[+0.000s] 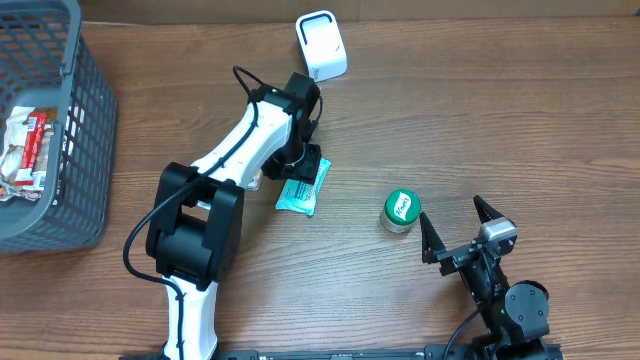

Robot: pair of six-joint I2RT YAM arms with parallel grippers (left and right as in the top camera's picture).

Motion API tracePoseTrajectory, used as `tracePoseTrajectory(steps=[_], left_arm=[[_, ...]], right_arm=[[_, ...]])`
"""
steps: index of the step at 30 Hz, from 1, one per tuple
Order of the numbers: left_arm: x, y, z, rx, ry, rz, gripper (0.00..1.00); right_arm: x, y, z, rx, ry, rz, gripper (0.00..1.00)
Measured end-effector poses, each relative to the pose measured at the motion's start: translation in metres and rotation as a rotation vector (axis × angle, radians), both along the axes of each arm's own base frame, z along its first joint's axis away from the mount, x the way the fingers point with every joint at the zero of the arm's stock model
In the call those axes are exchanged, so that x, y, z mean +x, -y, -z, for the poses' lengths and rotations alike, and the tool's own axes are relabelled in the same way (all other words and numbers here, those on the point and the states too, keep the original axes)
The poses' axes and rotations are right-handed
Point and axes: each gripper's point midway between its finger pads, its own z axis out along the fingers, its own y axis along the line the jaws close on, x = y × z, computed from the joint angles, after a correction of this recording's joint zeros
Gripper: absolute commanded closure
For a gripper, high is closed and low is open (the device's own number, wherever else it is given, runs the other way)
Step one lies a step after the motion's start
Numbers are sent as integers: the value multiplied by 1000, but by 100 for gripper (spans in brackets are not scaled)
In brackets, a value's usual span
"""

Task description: Scan the item barcode

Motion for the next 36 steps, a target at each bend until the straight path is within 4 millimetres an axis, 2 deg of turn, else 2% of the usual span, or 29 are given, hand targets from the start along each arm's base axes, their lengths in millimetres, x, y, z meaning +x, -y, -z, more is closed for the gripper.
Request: tracePoseTrajectory(steps=[4,7,11,15,19,22,27,30,32,34,36], left_arm=[[-1,-1,9,-1,2,-24,44],[-3,1,17,-19,3,-33,50],[-7,6,21,-46,-3,-45,67],[-10,10,20,-57,-8,-38,96],[-14,9,15,-47,-20,-38,96],[-23,-2,9,16,-60,-38,96],[-10,-20,-18,161,-10,-67,96],[-4,-33,-35,321,65,-95,96],[-9,-40,-43,455,117,-100,96],[-12,-38,-52,566,189,-85,96],[-11,-28,-61,660,311,-62,96]], right_arm=[[0,0,0,0,0,0,0],[0,0,0,0,0,0,0],[0,0,0,0,1,0,0],[0,0,0,0,0,0,0],[0,0,0,0,0,0,0],[0,0,0,0,0,0,0],[0,0,0,0,0,0,0],[0,0,0,0,0,0,0],[0,0,0,0,0,0,0],[0,0,0,0,0,0,0],[0,0,0,0,0,0,0]])
